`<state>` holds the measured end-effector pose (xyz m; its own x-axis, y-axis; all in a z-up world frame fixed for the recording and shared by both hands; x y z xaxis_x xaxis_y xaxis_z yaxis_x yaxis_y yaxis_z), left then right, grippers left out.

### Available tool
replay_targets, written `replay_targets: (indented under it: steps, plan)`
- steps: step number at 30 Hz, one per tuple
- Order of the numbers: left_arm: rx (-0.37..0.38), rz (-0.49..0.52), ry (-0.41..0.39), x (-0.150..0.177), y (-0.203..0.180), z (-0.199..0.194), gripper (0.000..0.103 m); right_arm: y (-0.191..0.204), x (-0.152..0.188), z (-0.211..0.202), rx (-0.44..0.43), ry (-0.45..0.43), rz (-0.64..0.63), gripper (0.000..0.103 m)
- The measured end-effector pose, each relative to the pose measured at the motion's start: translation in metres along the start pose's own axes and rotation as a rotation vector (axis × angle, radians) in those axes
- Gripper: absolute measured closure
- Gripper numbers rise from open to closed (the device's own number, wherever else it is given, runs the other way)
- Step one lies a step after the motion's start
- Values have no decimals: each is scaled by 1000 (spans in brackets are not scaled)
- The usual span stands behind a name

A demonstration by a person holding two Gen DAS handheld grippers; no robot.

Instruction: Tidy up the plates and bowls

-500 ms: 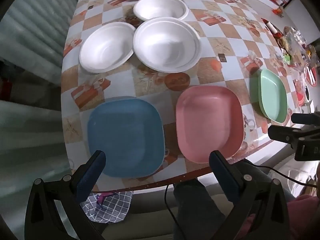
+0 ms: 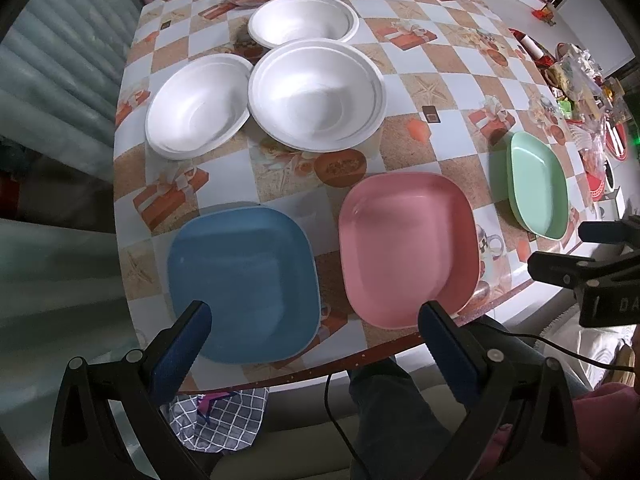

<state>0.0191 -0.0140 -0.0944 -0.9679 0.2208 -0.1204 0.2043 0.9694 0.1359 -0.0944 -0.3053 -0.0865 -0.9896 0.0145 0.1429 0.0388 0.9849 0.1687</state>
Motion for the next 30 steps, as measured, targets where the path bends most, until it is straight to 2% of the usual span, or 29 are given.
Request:
replay_targets:
  steps: [7, 18, 24, 30]
  plan:
    - [52, 18, 77, 8, 0, 6, 0, -1, 8, 5, -9, -14, -12, 0]
    - [46, 8, 88, 9, -1, 13, 0, -11, 9, 13, 17, 12, 6, 0]
    - [43, 8, 97, 8, -5, 16, 0, -14, 8, 18, -25, 6, 11, 0]
    - [51, 2, 95, 5, -11, 17, 0, -14, 16, 19, -29, 82, 34, 0]
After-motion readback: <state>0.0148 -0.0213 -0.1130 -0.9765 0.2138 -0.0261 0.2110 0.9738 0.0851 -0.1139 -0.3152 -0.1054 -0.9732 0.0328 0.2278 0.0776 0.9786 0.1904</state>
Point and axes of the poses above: each gripper's, at about its wrist camera, not at the fingertips, and z roughly the way its jaws point, y to its left, x to its underside, the point moved 10 cm from there along z, roughly the way its jaws point, and after that the axes turned 5 degrees about -x, right-handed, at the moved point
